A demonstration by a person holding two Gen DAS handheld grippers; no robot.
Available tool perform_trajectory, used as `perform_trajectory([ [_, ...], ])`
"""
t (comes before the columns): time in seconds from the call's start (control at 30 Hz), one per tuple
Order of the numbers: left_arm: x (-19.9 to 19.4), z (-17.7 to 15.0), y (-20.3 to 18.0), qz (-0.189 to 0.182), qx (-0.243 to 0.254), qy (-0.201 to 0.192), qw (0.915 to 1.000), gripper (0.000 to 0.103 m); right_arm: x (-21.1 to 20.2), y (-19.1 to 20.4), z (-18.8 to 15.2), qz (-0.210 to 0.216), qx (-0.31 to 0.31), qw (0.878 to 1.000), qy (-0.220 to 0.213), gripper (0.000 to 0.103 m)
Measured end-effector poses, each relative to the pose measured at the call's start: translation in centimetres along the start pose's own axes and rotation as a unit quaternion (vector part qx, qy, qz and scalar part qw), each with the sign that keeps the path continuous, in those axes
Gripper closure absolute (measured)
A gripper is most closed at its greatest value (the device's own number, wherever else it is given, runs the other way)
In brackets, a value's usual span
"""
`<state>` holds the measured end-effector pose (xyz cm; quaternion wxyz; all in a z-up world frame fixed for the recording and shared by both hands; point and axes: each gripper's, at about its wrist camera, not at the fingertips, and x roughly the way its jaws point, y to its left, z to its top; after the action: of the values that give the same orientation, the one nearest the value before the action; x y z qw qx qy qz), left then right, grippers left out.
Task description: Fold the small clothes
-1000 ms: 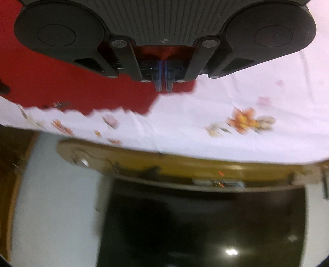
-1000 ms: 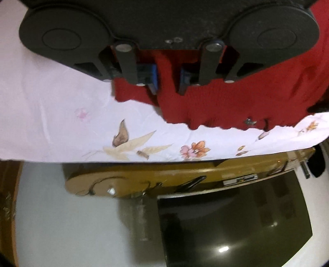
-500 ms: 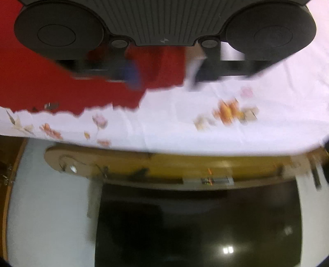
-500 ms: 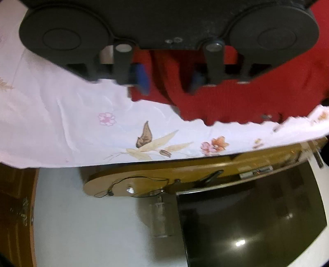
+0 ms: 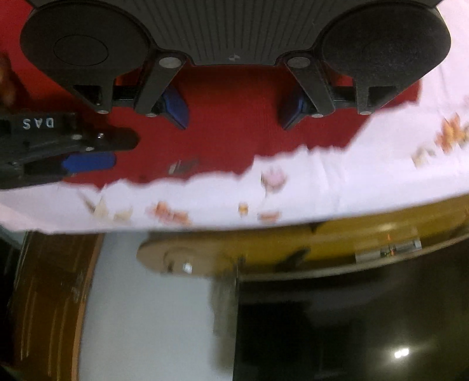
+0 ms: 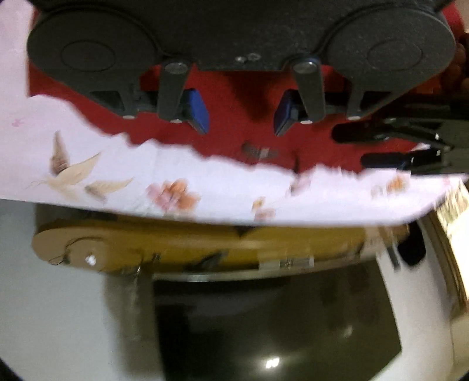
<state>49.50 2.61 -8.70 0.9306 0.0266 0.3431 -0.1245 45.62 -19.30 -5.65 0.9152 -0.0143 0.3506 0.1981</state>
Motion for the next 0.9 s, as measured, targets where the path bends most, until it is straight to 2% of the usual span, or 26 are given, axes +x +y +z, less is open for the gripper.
perform_trajectory([
  [0.07,-0.4,-0.9,0.9,-0.008,-0.005,-0.013,0.9999,0.034,0.8,0.4,-1.0,-0.009,-0.034,0.999,0.008,0.054],
  [0.1,-0.8,-1.1,1.5,-0.001,-0.001,-0.014,0.9999,0.034,0.6,0.3,-1.4,-0.013,-0.049,0.999,0.006,0.054],
  [0.17,-1.5,-1.8,2.3,0.024,0.011,-0.015,0.9996,0.033,-0.6,-1.1,-1.7,-0.013,-0.051,0.999,0.003,0.054],
  [0.2,-2.0,-2.2,3.5,0.021,0.000,-0.015,0.9997,0.033,-1.2,-2.3,-1.8,-0.012,-0.044,0.999,0.001,0.053],
  [0.27,-3.1,-3.0,5.7,0.025,-0.022,-0.020,0.9992,0.033,-2.4,-4.9,-2.5,-0.077,-0.044,0.996,0.000,0.055],
  [0.3,-3.4,-3.3,6.5,0.022,-0.030,-0.023,0.9991,0.033,-3.4,-6.7,-3.1,-0.091,-0.027,0.995,-0.010,0.055],
  [0.37,-3.2,-3.2,7.5,0.015,-0.051,-0.025,0.9983,0.033,-4.4,-9.4,-3.7,-0.092,0.024,0.995,-0.013,0.055],
  [0.43,-2.4,-2.9,6.7,0.035,-0.029,-0.020,0.9988,0.031,-4.6,-10.1,-4.1,-0.088,0.032,0.995,-0.017,0.053],
  [0.53,-2.9,-2.6,5.8,0.056,-0.013,-0.021,0.9981,0.030,-4.6,-9.1,-3.8,-0.102,0.030,0.994,-0.019,0.052],
  [0.6,-4.6,-2.3,5.0,0.064,0.004,-0.042,0.9971,0.030,-6.1,-8.3,-3.6,-0.105,0.035,0.993,-0.034,0.051],
  [0.63,-5.5,-2.3,4.5,0.058,0.010,-0.054,0.9968,0.030,-7.2,-7.8,-3.6,-0.091,0.030,0.994,-0.050,0.051],
  [0.7,-6.8,-2.5,3.4,0.022,-0.001,-0.065,0.9977,0.030,-8.6,-5.9,-3.5,-0.058,0.010,0.996,-0.062,0.051],
  [0.77,-6.9,-2.6,1.2,-0.009,0.002,-0.058,0.9983,0.030,-8.3,-3.3,-3.5,-0.017,-0.015,0.998,-0.050,0.051],
  [0.9,-6.1,-3.0,-3.0,-0.025,0.030,-0.035,0.9986,0.030,-6.2,1.6,-4.1,0.009,-0.061,0.998,-0.021,0.051],
])
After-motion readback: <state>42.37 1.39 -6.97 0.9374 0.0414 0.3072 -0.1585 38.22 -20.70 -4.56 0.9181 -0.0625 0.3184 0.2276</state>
